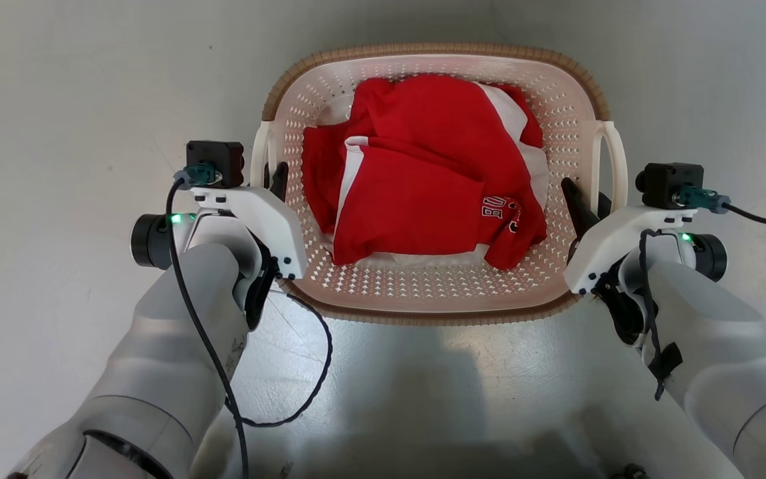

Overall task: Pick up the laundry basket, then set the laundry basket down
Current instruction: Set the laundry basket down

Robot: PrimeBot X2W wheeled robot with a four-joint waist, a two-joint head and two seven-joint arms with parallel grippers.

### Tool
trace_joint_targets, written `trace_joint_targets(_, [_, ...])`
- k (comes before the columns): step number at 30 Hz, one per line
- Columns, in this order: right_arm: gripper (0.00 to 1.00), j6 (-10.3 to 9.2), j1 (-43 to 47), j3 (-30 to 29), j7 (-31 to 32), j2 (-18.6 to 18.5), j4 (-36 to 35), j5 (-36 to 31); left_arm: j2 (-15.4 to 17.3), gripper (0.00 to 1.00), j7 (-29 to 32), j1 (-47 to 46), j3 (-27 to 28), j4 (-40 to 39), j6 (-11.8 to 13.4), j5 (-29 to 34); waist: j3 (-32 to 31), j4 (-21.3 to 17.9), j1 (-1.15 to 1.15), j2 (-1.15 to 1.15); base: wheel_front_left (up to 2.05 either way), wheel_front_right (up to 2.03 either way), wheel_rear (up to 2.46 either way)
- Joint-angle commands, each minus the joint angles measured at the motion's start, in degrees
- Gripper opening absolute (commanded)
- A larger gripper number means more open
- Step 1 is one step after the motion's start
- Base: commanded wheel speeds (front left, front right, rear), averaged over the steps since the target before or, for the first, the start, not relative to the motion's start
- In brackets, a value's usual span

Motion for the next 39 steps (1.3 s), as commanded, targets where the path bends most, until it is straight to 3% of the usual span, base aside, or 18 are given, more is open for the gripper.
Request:
trace_joint_targets(1, [0.00,0.89,3.0,1.3,0.0,0.7,-0.3,-0.1,1.5,0.00,-0.9,-1.0,1.2,-1.1,0.5,0.9,0.2,0.0,0.00,0.00,0.00,0.00,0.00])
trace_joint_targets(6, [0.00,0.89,2.6,1.7,0.0,0.8,0.3,0.1,1.4,0.00,-0.9,-0.9,2.6,-1.4,0.5,2.2,0.7,0.0,0.00,0.00,0.00,0.00,0.00])
trace_joint_targets(7, [0.37,0.89,2.6,1.7,0.0,0.9,0.3,0.3,1.4,0.00,-0.9,-0.8,2.9,-1.4,0.2,2.3,0.8,0.0,0.00,0.00,0.00,0.00,0.00])
trace_joint_targets(8, [0.95,0.89,2.6,1.7,0.0,1.0,0.3,0.6,1.4,0.37,-0.9,-0.8,3.2,-1.3,0.0,2.4,0.8,0.0,0.00,0.00,0.00,0.00,0.00])
trace_joint_targets(9, [1.00,0.89,2.6,1.7,0.0,1.1,0.3,0.7,1.3,0.90,-0.9,-0.7,3.4,-1.2,-0.1,2.6,0.8,-0.1,0.00,0.00,0.00,0.00,0.00])
trace_joint_targets(10, [1.00,0.89,2.6,1.8,0.0,1.2,0.2,0.8,1.3,1.00,-0.9,-0.6,3.5,-0.9,-0.3,2.6,0.8,-0.1,0.00,0.00,0.00,0.00,0.00])
trace_joint_targets(26, [1.00,0.89,2.1,0.8,-0.1,1.5,0.0,0.2,0.9,1.00,-0.9,-0.3,5.5,0.4,-0.8,4.3,0.0,-0.7,0.00,0.00,0.00,0.00,0.00])
trace_joint_targets(39, [1.00,0.89,4.2,-1.4,-0.1,1.6,0.2,-0.8,2.2,1.00,-0.9,3.7,8.1,-1.2,0.6,6.9,-7.5,-1.8,0.00,0.00,0.00,0.00,0.00])
